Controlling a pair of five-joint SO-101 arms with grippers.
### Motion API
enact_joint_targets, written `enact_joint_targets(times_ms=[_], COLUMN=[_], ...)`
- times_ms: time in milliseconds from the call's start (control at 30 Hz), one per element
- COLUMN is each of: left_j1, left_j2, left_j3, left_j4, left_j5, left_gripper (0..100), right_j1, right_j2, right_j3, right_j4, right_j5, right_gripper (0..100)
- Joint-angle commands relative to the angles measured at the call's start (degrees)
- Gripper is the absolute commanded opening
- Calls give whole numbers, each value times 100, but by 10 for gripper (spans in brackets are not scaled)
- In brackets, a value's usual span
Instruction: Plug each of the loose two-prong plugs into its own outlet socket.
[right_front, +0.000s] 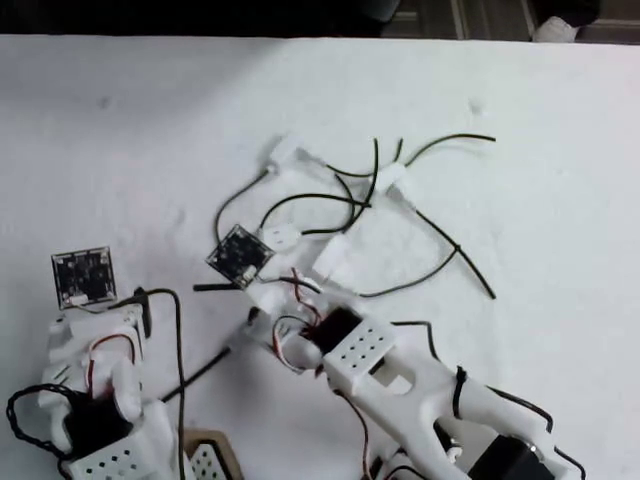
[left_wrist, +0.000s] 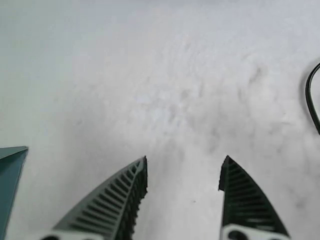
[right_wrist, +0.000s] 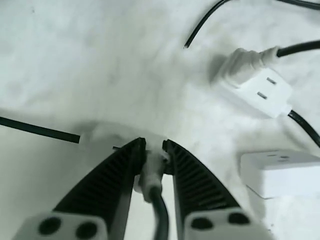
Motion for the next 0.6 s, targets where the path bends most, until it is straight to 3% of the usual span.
enact_joint_targets(times_ms=[0,567], left_j1=[57,57], left_j2=[-75,-75], left_j3=[-35,-35], left_j4=[-123,-123], left_j5=[-70,-79], left_gripper=[237,237], right_j1=[-92,-92], right_j2=[189,145], right_j3=[-62,-404], right_j4=[655,980], right_j5=[62,18], right_gripper=[17,77])
